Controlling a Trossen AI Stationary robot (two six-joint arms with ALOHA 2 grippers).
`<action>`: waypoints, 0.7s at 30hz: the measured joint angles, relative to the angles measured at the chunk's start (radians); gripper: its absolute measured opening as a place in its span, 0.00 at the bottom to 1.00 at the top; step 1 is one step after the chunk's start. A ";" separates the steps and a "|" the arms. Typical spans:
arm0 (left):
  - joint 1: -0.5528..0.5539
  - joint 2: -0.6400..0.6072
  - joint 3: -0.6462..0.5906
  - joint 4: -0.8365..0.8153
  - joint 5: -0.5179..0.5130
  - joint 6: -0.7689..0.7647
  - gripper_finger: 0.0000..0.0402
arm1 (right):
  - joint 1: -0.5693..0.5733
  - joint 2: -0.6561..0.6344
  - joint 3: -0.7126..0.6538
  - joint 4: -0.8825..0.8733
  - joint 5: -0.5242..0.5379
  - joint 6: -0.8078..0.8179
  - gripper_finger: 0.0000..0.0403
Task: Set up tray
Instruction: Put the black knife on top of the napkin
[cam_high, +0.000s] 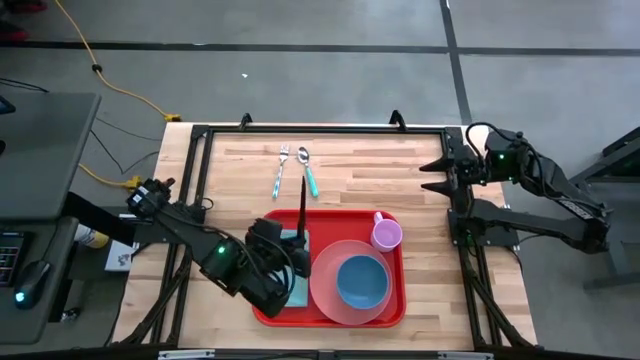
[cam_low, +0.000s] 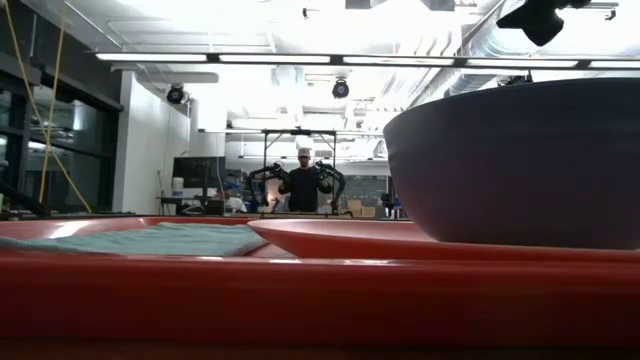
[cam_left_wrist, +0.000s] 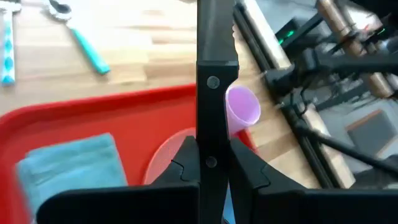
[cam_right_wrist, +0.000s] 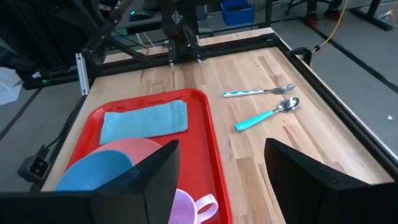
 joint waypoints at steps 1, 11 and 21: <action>-0.001 0.016 0.022 -0.002 0.014 -0.007 0.15 | 0.000 -0.004 0.000 -0.007 -0.007 0.003 0.53; 0.000 0.184 0.171 0.005 0.249 -0.035 0.15 | 0.000 -0.011 0.000 -0.061 -0.023 0.000 0.53; 0.120 0.341 0.172 -0.113 0.467 -0.028 0.15 | 0.001 -0.011 0.000 -0.052 -0.024 0.006 0.53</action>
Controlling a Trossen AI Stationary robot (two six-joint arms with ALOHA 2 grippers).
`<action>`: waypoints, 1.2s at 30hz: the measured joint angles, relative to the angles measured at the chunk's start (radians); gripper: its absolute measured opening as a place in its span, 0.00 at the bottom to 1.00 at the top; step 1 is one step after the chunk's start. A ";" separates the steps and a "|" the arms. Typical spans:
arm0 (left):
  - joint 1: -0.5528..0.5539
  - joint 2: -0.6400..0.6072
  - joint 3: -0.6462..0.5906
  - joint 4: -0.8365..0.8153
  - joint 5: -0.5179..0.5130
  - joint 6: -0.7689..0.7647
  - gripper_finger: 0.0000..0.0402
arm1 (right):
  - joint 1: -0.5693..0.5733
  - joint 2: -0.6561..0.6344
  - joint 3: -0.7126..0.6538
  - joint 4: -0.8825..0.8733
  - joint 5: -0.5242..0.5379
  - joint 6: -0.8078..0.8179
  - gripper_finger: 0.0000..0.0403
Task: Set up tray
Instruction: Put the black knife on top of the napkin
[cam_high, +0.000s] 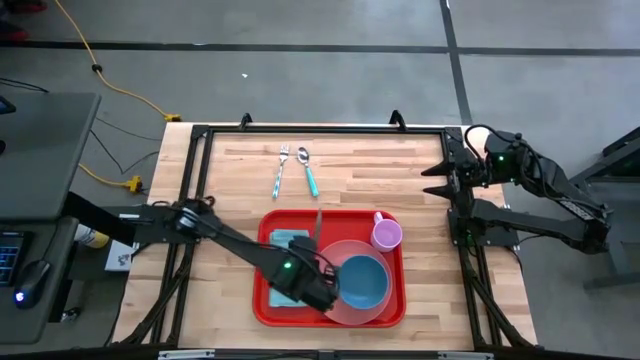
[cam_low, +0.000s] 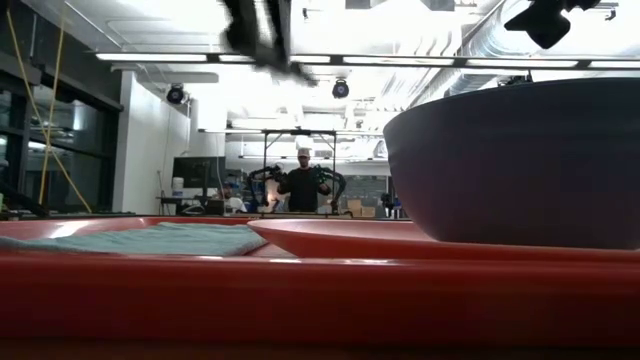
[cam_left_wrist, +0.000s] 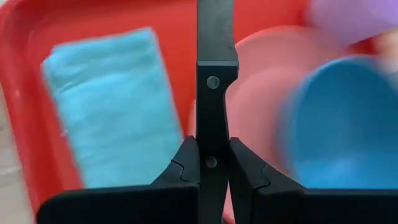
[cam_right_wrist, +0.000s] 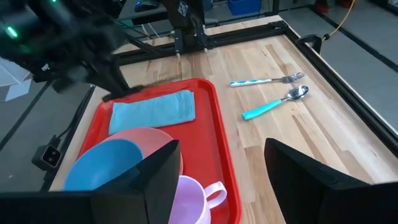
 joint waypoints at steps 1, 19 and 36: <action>0.006 0.016 0.000 -0.006 0.027 -0.006 0.15 | 0.000 0.000 0.000 -0.002 0.000 0.002 0.53; 0.046 0.079 -0.048 -0.170 0.172 -0.019 0.15 | 0.000 0.000 0.000 -0.021 -0.004 0.028 0.53; 0.010 0.152 -0.060 -0.038 0.281 -0.033 0.15 | 0.000 0.000 0.000 -0.016 -0.034 0.080 0.53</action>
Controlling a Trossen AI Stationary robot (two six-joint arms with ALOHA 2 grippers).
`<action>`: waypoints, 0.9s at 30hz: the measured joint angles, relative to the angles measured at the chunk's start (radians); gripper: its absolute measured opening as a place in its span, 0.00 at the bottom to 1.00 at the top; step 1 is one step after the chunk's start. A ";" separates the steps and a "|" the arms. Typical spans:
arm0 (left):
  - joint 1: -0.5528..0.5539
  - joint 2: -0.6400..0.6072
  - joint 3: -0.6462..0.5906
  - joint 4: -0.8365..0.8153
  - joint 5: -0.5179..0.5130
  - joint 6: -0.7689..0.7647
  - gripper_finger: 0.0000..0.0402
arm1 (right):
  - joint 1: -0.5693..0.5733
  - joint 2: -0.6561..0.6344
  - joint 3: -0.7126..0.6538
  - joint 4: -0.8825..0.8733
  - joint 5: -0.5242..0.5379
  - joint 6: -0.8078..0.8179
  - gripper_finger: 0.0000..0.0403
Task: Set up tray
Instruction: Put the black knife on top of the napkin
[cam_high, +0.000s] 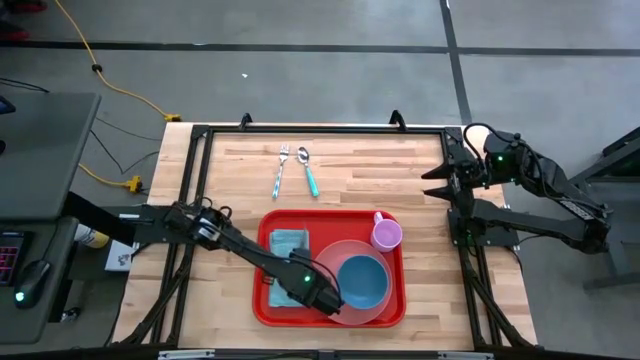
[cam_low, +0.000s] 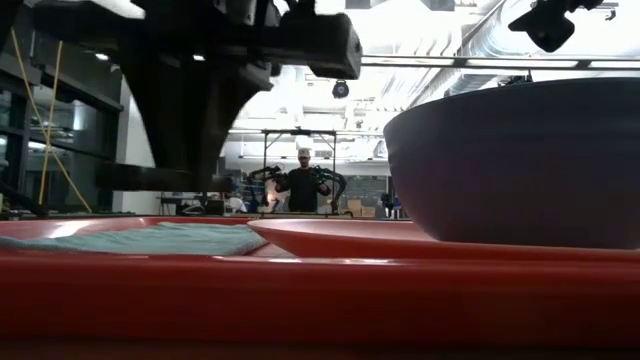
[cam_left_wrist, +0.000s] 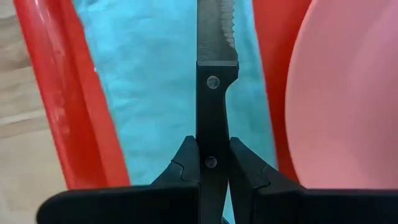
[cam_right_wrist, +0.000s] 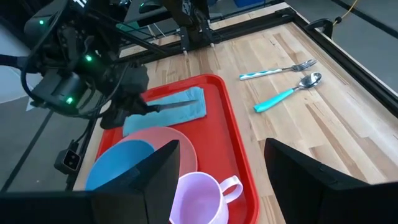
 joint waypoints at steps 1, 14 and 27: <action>-0.002 0.000 0.000 -0.001 0.002 -0.001 0.15 | 0.000 0.000 0.000 0.000 0.000 0.000 0.53; -0.003 0.044 0.003 0.064 0.020 -0.001 0.15 | 0.000 0.000 0.000 0.002 -0.002 0.003 0.53; 0.010 0.054 0.002 0.109 0.001 -0.001 0.15 | 0.000 0.000 0.000 0.001 -0.016 -0.007 0.53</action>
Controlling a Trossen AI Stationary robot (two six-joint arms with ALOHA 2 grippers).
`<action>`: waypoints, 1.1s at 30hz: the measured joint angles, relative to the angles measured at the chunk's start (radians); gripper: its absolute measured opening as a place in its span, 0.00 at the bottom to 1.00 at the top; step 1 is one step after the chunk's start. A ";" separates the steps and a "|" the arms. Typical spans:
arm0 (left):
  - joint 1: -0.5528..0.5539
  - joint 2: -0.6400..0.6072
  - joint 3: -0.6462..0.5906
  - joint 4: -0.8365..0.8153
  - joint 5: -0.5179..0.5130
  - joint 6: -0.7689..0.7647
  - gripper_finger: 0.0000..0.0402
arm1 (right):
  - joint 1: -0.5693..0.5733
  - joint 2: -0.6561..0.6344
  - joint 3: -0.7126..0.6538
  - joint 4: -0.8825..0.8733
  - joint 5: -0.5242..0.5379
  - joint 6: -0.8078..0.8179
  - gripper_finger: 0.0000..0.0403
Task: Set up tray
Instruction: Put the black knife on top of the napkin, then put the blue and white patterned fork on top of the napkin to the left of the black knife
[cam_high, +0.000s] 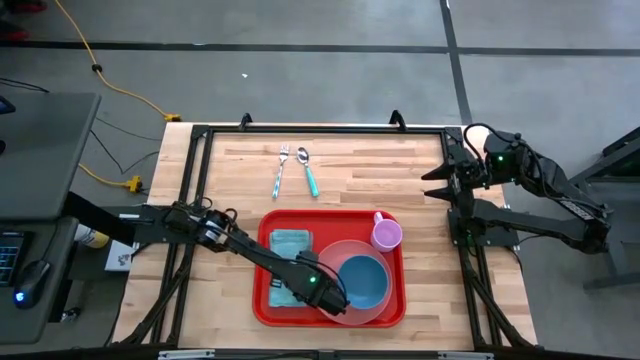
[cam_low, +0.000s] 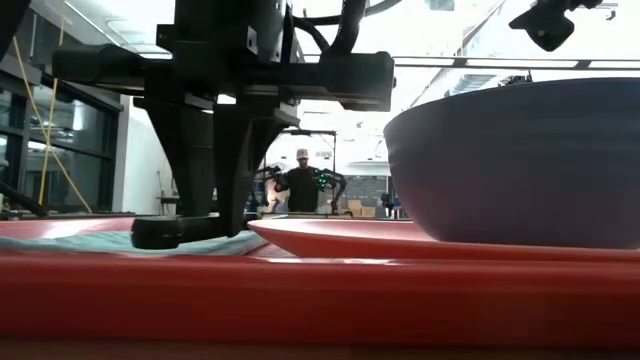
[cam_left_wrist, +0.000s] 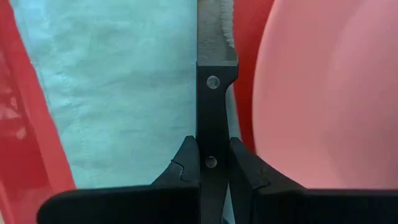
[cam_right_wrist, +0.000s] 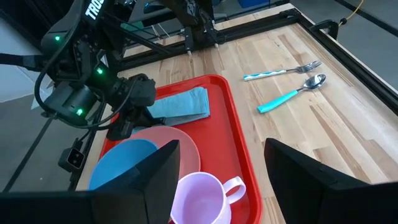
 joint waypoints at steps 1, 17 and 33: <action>0.000 0.000 0.000 0.001 -0.005 0.000 0.15 | 0.000 0.000 0.000 0.000 -0.001 -0.002 0.53; 0.013 0.000 0.000 0.000 -0.003 -0.003 0.42 | 0.000 0.000 0.000 0.000 -0.002 -0.021 0.53; 0.062 -0.127 0.000 -0.140 -0.164 0.018 0.17 | 0.000 0.000 0.000 0.000 -0.007 -0.027 0.53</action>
